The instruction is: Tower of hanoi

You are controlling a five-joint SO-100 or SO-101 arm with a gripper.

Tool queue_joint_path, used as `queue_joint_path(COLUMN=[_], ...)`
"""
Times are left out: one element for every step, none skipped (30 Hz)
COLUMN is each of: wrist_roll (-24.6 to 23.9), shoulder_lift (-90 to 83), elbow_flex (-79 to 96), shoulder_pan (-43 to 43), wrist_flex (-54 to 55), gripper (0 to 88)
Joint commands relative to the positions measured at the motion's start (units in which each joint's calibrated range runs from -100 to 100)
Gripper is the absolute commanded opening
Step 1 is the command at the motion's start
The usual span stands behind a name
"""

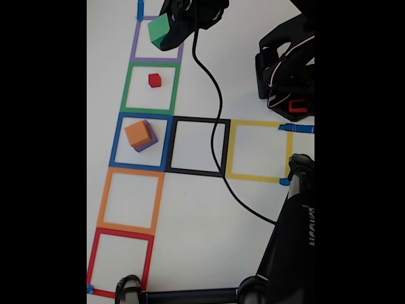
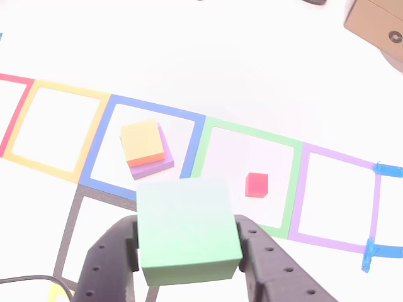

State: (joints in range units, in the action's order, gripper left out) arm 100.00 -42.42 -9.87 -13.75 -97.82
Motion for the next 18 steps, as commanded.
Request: queue_joint_path(wrist_roll=[0.0, 0.0, 0.0, 0.0, 0.0, 0.0, 0.0, 0.0, 0.0, 0.0, 0.0, 0.0, 0.0, 0.0, 0.0, 0.0, 0.0, 0.0], shoulder_lift=[-1.06, -1.06, -1.06, -1.06, -1.3, -1.38, -1.38, -1.38, -1.38, -1.46, -1.7, -2.03, -2.11, -2.27, -2.35, -2.11, -1.46, -0.41], elbow_flex=[-0.58, 0.6, 2.24, 4.87, 7.78, 11.05, 14.14, 17.14, 21.14, 24.87, 28.96, 33.05, 37.14, 41.33, 46.14, 50.78, 55.33, 58.51], shoulder_pan=[-3.22, -3.99, -4.66, -5.71, -6.48, -7.44, -8.01, -8.4, -8.88, -9.26, -9.74, -9.93, -10.03, -10.12, -10.51, -10.7, -10.99, -11.18], wrist_flex=[0.58, 1.63, 3.09, 5.6, 8.43, 11.59, 14.5, 17.34, 21.22, 25.03, 29.24, 33.29, 37.74, 42.2, 48.67, 55.15, 61.95, 66.81], gripper=[4.0, 4.0, 4.1, 4.3, 4.3, 4.4, 4.5, 4.6, 4.9, 4.9, 5.0, 5.0, 5.0, 5.1, 5.0, 4.9, 4.9, 4.9])
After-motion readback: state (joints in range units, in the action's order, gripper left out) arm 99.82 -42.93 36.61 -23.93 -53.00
